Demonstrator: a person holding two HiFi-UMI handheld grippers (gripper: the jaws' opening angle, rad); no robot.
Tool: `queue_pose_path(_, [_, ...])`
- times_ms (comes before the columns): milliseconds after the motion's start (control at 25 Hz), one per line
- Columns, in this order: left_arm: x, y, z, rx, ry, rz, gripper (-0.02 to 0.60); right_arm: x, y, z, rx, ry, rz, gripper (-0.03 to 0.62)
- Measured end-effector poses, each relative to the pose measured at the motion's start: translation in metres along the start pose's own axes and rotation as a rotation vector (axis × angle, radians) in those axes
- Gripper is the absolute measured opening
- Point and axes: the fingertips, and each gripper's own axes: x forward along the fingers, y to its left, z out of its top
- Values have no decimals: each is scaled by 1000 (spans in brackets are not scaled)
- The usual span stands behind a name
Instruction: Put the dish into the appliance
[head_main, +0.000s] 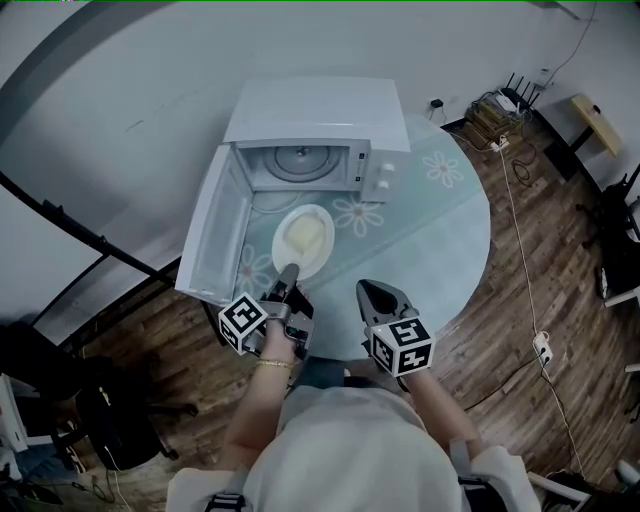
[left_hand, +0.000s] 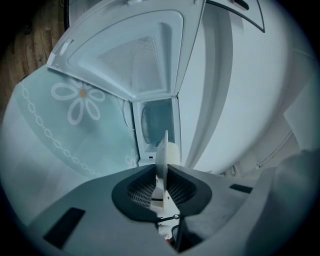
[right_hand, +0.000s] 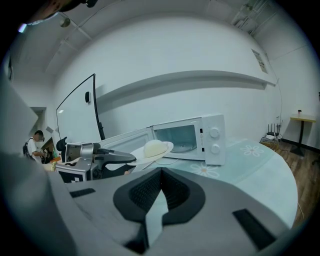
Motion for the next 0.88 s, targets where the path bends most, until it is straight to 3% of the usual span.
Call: queue_pose_path(880, [117, 32, 55, -59, -45, 48, 54, 71, -43, 29, -1, 28, 11, 5])
